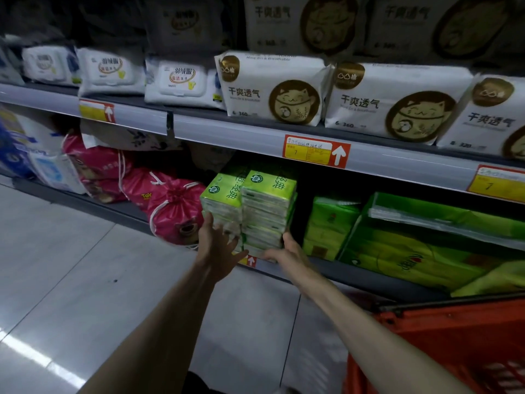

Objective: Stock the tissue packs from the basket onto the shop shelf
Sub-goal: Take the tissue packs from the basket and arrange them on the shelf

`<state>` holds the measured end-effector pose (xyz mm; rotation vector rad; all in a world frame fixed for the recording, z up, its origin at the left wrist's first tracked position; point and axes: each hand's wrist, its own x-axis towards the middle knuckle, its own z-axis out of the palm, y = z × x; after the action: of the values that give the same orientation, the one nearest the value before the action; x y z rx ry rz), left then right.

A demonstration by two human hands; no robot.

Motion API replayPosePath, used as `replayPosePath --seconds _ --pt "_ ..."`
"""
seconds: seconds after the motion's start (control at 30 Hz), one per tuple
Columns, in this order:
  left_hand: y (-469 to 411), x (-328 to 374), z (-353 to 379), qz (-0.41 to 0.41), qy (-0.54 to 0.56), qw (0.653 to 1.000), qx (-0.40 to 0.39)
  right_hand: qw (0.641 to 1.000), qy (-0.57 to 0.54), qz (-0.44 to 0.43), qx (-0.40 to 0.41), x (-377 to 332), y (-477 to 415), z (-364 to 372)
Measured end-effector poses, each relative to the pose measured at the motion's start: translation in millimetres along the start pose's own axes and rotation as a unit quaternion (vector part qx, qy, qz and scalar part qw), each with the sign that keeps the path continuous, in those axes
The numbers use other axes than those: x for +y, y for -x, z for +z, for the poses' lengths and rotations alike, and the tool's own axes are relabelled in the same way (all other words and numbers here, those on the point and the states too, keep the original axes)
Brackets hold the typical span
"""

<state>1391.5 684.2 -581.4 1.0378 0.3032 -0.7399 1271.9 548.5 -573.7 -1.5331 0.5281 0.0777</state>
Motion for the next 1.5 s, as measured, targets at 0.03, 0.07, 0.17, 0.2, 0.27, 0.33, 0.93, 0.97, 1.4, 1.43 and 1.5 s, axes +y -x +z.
replayPosePath --seconds 0.03,0.07,0.17,0.2,0.27,0.33,0.93,0.97,1.4,1.43,1.5 --pt "-0.6 0.0 3.5 0.002 -0.009 1.000 0.004 1.000 -0.004 0.000 -0.004 -8.1 5.5 -0.2" --pt "-0.9 1.0 5.6 0.002 -0.018 1.000 0.005 1.000 -0.003 -0.001 -0.008 -12.8 7.9 0.0" --pt "-3.3 4.0 3.8 -0.003 -0.030 0.999 0.011 1.000 0.006 -0.006 0.010 6.7 -13.4 -5.3" --pt "-3.0 3.8 3.1 -0.002 -0.027 0.999 0.021 1.000 0.001 -0.001 0.027 6.6 -14.7 -4.5" --pt "-3.4 2.0 2.8 0.005 -0.026 0.999 0.036 0.999 -0.018 0.008 0.050 8.7 -18.8 -3.0" --pt "-2.0 -0.1 6.0 0.009 -0.046 0.998 0.033 0.999 -0.020 0.024 0.033 7.5 -19.4 -3.0" --pt "24.1 -2.9 18.6 -0.127 -0.292 0.948 0.018 0.984 -0.118 0.104 0.080 20.8 12.9 -26.7" --pt "28.3 -6.6 20.8 -0.153 -0.367 0.917 0.001 0.974 -0.168 0.126 0.081 19.2 20.2 -31.8" --pt "85.7 -56.5 179.2 0.108 -0.661 0.727 -0.151 0.937 0.271 -0.011 0.219 -18.3 190.5 -233.5" --pt "94.1 -60.7 191.1 0.119 -0.666 0.718 -0.163 0.922 0.314 -0.014 0.224 -16.1 206.2 -249.0" --pt "109.0 -70.9 212.9 0.132 -0.674 0.702 -0.190 0.886 0.403 -0.017 0.227 -11.8 235.8 -274.6"
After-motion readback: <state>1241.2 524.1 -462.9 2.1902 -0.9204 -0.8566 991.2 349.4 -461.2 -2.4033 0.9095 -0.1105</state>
